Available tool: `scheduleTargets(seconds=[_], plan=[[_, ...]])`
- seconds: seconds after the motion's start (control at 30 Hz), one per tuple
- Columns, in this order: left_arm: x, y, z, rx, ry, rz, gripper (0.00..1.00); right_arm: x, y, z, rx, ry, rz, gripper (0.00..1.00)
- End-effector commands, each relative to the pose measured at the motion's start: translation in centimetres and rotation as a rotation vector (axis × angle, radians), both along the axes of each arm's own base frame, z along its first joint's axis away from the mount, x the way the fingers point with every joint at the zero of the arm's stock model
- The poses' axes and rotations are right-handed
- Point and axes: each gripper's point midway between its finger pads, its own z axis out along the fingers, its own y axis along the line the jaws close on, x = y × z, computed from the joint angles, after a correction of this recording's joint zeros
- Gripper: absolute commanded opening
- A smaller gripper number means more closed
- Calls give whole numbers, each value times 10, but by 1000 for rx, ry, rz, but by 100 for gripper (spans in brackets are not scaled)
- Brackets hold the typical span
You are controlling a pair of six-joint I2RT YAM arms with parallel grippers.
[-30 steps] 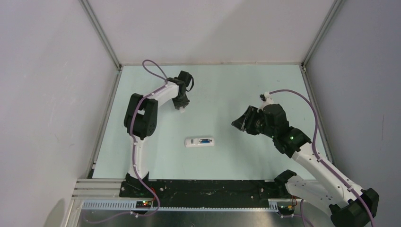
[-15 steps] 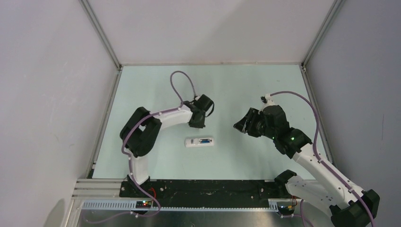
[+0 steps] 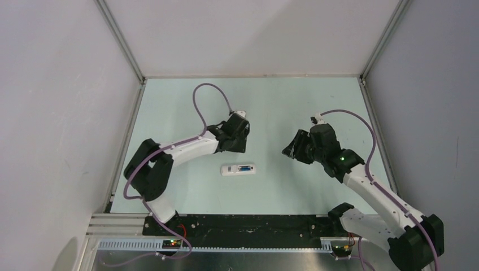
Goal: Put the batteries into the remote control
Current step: Move the battery cover to the center of the board.
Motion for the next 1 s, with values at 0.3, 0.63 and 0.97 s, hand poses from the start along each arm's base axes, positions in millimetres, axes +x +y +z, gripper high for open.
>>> scheduleTargets(seconds=[0.3,0.63,0.97], plan=[[86,27,17,96,-102,-153,74,4,5,-6,12,-5,32,49],[90,13,-16,95,12,-236,68,-6,-4,0,22,-12,3,49],[74,17,-41,116,98,-292,48,-9,-4,1,38,-1,-7,49]])
